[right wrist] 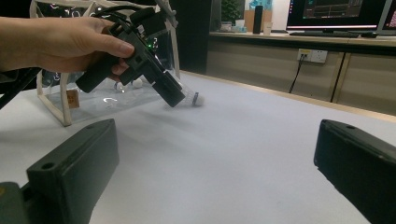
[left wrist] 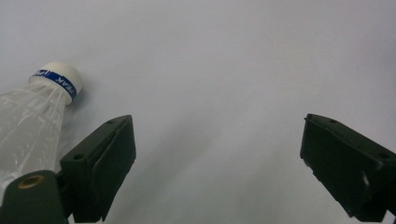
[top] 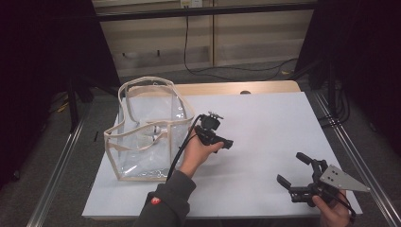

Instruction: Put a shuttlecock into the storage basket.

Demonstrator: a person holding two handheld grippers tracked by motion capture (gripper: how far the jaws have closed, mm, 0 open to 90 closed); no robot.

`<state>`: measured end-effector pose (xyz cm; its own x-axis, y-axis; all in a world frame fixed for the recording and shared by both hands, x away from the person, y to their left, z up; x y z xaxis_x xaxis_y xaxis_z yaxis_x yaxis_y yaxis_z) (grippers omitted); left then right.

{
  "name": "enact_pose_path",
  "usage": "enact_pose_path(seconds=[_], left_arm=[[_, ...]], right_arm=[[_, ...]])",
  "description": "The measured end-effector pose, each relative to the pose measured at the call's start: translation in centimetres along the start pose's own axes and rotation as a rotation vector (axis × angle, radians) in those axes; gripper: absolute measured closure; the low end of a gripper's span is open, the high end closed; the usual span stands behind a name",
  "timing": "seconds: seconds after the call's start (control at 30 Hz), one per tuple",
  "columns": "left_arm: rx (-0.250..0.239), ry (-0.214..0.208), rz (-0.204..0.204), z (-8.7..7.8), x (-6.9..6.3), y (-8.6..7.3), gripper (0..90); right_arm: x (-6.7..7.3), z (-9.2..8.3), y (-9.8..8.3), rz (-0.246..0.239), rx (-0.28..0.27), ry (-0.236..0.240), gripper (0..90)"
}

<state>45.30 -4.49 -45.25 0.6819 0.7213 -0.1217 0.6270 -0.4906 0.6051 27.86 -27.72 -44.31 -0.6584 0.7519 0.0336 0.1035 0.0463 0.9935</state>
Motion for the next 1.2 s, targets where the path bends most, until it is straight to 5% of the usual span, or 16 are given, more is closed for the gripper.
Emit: enact_pose_path(seconds=[1.2], left_arm=[[-0.047,0.071,-0.040,2.5,2.8,2.9,11.0]], right_arm=[[-0.2,0.0,0.0,0.005,-0.006,-0.002,0.0]])
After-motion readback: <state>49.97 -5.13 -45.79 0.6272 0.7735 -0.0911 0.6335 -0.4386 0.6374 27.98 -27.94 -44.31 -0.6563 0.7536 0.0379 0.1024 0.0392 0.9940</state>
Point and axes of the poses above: each handheld gripper's, and its own axes: z roughly forward along the jaws, y roughly out of its top, x roughly to its left, the point moved 6 cm from there along z, roughly forward along the jaws, and after that the axes turned 5 degrees about y, right-handed, at the moved point
